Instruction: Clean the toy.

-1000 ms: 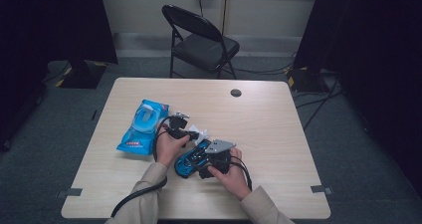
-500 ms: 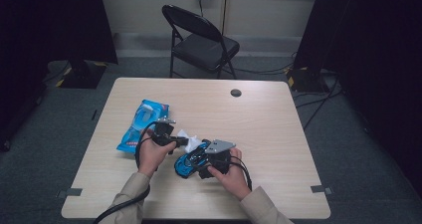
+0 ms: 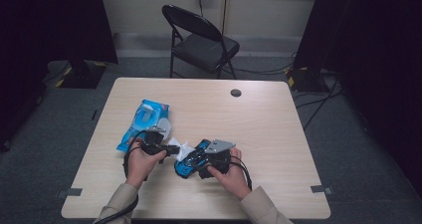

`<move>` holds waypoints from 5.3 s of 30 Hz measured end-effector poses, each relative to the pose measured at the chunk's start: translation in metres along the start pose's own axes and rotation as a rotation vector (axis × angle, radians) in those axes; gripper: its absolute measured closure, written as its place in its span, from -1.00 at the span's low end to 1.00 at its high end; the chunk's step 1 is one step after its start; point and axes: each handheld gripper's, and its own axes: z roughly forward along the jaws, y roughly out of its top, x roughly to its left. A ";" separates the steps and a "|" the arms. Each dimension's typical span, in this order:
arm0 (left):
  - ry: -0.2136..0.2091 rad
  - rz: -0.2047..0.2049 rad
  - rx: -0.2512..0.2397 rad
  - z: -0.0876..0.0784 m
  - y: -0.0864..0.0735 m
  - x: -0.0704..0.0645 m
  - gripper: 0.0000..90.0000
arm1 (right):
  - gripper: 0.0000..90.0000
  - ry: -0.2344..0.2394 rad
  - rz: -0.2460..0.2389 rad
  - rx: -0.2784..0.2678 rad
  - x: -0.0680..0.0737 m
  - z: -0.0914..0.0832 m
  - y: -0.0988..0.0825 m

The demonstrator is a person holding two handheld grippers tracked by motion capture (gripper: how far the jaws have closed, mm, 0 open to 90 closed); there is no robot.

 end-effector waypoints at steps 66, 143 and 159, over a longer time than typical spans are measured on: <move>0.025 0.025 0.056 0.026 -0.002 -0.004 0.84 | -0.70 0.000 -0.003 0.013 -0.002 0.000 0.001; 0.010 0.028 -0.036 0.080 0.051 -0.014 0.83 | -0.70 0.019 -0.008 -0.002 -0.003 -0.001 -0.001; 0.002 0.013 -0.085 0.030 0.043 -0.010 0.83 | -0.70 0.023 -0.010 -0.003 -0.003 -0.001 -0.001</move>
